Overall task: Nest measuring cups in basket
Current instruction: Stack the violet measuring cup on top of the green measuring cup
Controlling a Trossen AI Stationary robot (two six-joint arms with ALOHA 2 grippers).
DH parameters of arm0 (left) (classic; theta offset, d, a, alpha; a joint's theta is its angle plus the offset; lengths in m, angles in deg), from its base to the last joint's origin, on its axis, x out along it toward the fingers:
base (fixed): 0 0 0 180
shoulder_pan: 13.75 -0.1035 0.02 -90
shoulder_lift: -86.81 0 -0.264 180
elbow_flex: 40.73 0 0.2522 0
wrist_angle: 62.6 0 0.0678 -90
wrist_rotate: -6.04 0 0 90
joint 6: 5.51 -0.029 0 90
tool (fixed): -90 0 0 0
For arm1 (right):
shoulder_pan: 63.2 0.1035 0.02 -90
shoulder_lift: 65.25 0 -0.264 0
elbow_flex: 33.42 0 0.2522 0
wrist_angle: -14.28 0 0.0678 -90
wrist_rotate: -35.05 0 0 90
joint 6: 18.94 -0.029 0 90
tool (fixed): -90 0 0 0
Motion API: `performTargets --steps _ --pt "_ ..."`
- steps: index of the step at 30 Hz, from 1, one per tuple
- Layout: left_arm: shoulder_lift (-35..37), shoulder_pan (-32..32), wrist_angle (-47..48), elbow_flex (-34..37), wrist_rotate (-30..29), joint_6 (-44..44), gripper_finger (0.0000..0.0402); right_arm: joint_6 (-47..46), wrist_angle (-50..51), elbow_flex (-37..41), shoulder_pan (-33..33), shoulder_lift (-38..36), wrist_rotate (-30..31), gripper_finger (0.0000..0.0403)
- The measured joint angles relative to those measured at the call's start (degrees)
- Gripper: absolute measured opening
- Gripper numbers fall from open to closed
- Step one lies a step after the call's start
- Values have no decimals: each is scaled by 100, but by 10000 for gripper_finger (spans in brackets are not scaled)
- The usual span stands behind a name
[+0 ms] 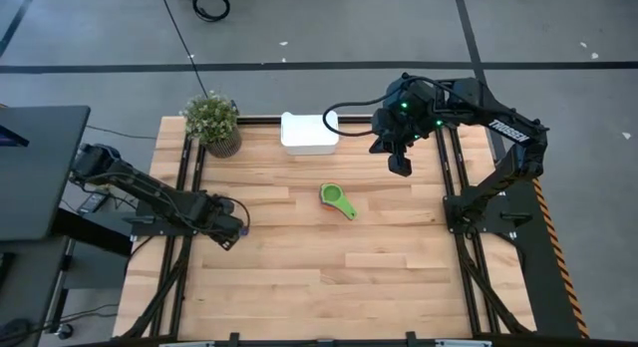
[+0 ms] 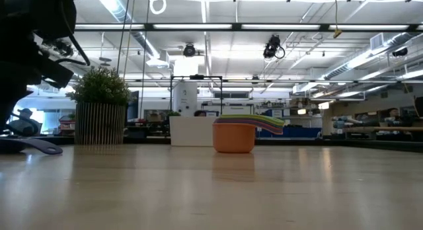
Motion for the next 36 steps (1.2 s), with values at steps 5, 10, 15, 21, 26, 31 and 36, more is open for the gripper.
performTargets --steps 5,10,15,21,26,31,36 --pt "-106 1 -267 227 -3 0 107 -2 -3 0 0 1 0 10" --pt "-105 0 -584 546 5 0 107 -2 -35 -1 0 -1 0 10" --pt "-92 -2 -749 662 30 2 90 -4 -113 -1 0 -1 0 10" --pt "-92 -2 -830 659 25 0 17 -4 -178 0 0 0 0 10" --pt "-84 -2 -835 610 27 1 6 -4 -182 0 0 0 0 10" --pt "-94 0 -929 234 -101 -192 2 -3 -239 0 0 0 0 10" --pt "-94 -4 -903 -168 -299 -302 1 4 -304 -1 0 0 0 10"
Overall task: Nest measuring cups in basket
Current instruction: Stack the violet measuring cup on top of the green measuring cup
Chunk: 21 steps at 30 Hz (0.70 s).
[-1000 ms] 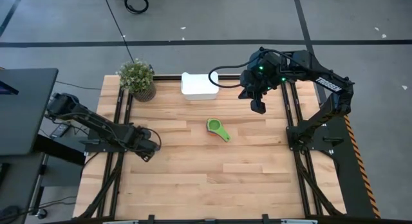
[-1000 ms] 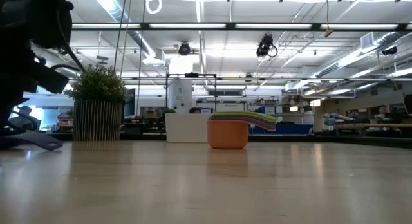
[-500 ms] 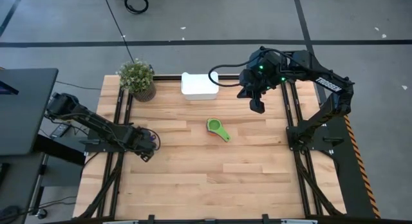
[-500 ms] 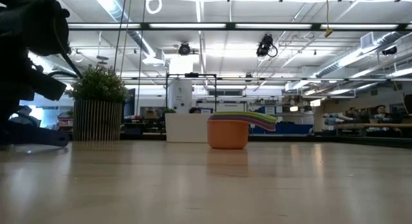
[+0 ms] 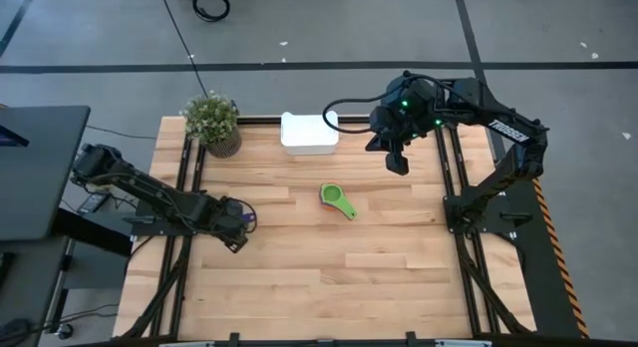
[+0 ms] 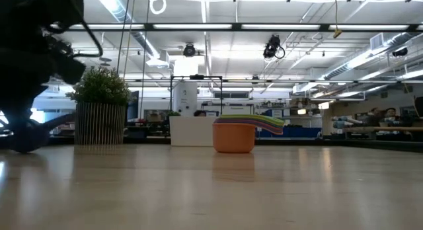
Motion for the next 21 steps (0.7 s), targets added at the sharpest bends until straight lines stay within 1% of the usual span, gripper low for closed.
performTargets --steps 5,10,15,18,21 --pt "0 -2 19 -403 -52 -3 1 10 2 1 0 0 0 10" --pt "-2 -2 71 -841 -113 -197 1 30 4 0 0 1 0 10" --pt "-2 -2 86 -994 -195 -260 1 59 4 0 0 1 3 10" --pt "-2 -2 64 -994 -98 -118 1 59 7 0 0 0 22 10" --pt "-2 -2 -189 -994 176 -119 3 61 7 2 -1 0 26 10"
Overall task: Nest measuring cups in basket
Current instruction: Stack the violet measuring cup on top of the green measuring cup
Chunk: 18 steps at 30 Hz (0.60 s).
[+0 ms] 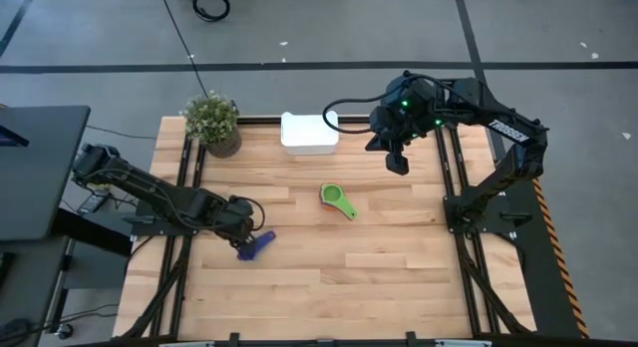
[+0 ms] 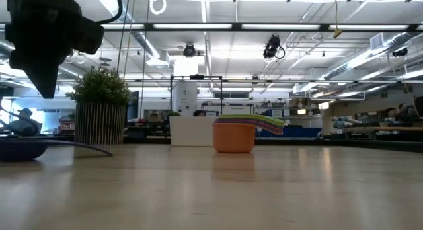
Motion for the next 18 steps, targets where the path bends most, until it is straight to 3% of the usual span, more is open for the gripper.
performTargets --steps 7,13,18 --pt "0 9 -1157 0 604 -61 49 0 1 -2 -1 1 5 10" --pt "-3 15 -1236 152 633 392 91 0 10 1 -2 2 7 10" --pt "-71 284 -1305 355 673 1209 101 0 97 0 -2 0 18 10"
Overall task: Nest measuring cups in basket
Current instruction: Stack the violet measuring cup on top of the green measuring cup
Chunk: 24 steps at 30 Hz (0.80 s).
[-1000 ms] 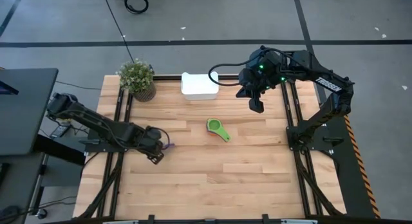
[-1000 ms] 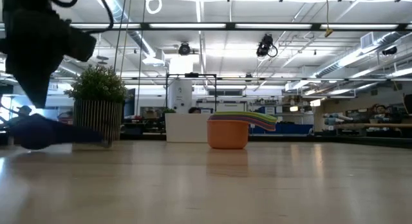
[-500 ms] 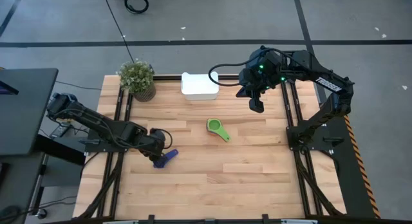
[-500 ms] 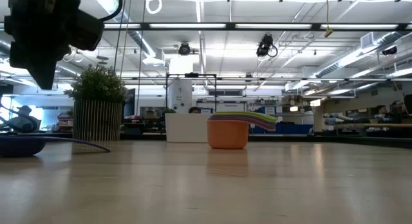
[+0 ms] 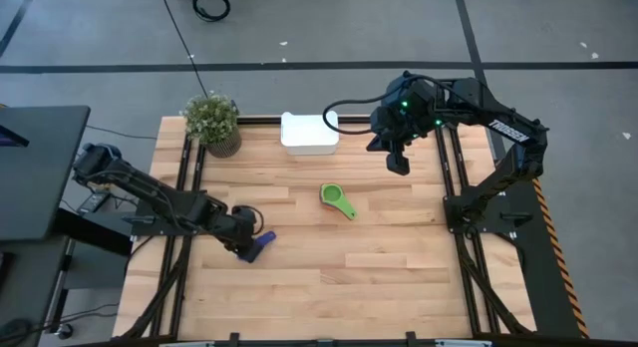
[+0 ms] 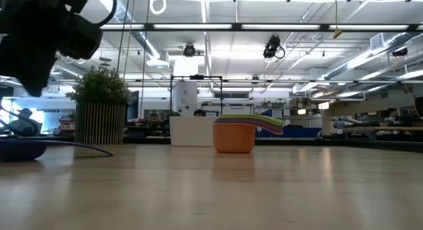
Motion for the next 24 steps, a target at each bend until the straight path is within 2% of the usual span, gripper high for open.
performTargets --steps 7,16,24 --pt "-515 393 17 7 -259 123 102 19 1 -1 0 0 2 10" --pt "-1174 425 -428 6 -308 165 102 151 -3 1 0 0 2 10" --pt "-1399 422 -614 5 -354 116 102 151 -7 -1 0 0 2 10"
